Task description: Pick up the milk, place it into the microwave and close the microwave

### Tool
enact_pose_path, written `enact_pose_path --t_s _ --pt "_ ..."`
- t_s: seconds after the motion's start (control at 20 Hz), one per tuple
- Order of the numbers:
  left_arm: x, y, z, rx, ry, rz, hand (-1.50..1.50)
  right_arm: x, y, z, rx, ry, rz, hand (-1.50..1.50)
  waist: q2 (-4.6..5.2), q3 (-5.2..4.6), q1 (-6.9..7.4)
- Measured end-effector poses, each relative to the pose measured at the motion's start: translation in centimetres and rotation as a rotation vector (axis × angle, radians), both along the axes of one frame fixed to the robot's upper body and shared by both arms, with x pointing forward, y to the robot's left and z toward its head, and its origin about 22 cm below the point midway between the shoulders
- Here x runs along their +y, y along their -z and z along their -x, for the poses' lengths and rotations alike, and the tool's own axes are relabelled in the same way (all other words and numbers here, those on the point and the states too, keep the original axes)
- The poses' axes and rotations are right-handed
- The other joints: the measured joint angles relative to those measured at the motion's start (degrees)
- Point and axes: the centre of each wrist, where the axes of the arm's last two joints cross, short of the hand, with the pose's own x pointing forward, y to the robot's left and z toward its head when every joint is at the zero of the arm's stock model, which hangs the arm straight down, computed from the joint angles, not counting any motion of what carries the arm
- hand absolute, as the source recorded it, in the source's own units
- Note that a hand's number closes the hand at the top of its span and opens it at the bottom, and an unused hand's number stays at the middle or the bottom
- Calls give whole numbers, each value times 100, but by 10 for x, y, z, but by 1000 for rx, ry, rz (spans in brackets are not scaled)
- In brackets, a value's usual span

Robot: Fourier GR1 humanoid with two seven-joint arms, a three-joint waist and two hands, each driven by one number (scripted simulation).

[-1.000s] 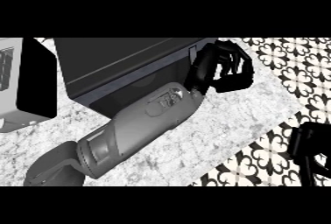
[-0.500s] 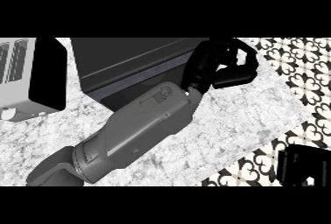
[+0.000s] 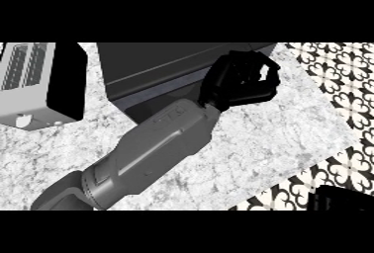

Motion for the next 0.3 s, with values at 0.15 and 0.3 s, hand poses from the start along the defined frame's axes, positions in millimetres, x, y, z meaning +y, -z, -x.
enact_pose_path --t_s 0.15,0.3 --pt "0 6 1 -9 33 4 150 5 0 8 1 2 -10 150 -26 1 87" --pt "0 8 0 -19 64 12 150 10 0 15 0 6 -22 150 -33 3 138"
